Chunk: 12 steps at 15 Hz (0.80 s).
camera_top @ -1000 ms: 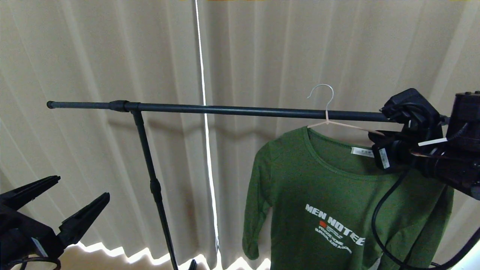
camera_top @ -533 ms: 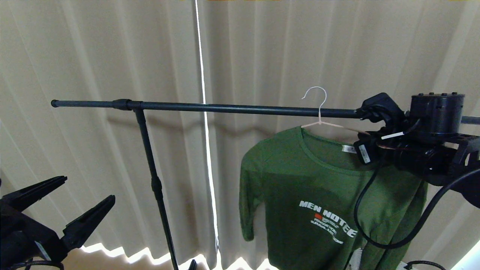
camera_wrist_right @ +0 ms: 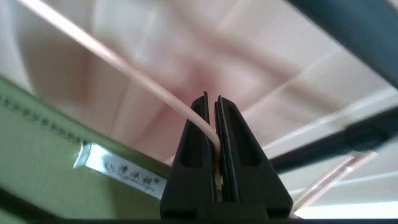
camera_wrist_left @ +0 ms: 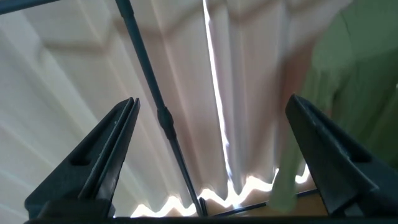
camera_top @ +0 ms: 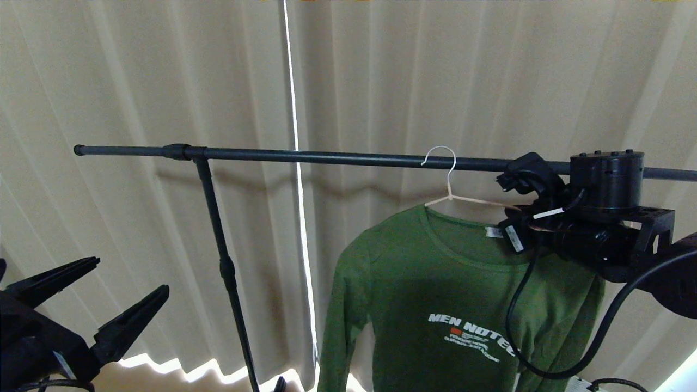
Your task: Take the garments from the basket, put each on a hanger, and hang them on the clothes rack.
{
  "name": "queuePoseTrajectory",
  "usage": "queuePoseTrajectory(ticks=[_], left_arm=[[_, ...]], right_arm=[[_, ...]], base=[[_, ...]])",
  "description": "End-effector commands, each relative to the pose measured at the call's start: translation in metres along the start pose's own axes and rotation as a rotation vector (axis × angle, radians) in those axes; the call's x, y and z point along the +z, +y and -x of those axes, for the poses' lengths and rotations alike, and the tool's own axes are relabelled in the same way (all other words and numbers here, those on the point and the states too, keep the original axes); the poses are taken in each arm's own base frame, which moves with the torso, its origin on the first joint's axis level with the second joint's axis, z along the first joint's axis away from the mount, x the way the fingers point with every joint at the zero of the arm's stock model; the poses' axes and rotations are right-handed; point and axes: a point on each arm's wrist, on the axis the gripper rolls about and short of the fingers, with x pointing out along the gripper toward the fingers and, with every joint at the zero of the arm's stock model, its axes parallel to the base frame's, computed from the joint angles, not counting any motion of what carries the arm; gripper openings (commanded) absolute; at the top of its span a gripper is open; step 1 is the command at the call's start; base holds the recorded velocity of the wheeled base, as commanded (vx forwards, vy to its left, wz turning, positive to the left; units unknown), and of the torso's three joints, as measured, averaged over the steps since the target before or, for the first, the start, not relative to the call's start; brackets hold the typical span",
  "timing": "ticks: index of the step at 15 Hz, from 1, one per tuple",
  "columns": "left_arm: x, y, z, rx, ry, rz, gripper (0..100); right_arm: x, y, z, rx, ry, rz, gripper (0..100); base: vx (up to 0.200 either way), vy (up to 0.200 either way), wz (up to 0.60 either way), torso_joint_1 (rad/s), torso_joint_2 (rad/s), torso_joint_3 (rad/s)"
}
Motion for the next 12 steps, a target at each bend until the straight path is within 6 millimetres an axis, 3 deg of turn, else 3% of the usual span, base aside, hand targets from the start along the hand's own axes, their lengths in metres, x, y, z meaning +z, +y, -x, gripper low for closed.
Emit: queuePoseTrajectory(ticks=[1, 6, 12], left_arm=[[0.001, 0.000, -0.001, 0.001, -0.002, -0.001, 100], [0.002, 0.001, -0.001, 0.003, -0.007, 0.002, 100], [0.004, 0.001, -0.001, 0.006, -0.015, 0.005, 100]], right_arm=[[0.004, -0.002, 0.007, -0.009, -0.021, -0.007, 0], [0.016, -0.022, 0.039, -0.052, -0.109, -0.054, 0], [0.002, -0.040, 0.086, -0.068, -0.165, -0.080, 0]], base=[[0.000, 0.000, 0.00, 0.000, 0.00, 0.000], [0.000, 0.000, 0.00, 0.000, 0.00, 0.000], [0.000, 0.000, 0.00, 0.000, 0.00, 0.000]])
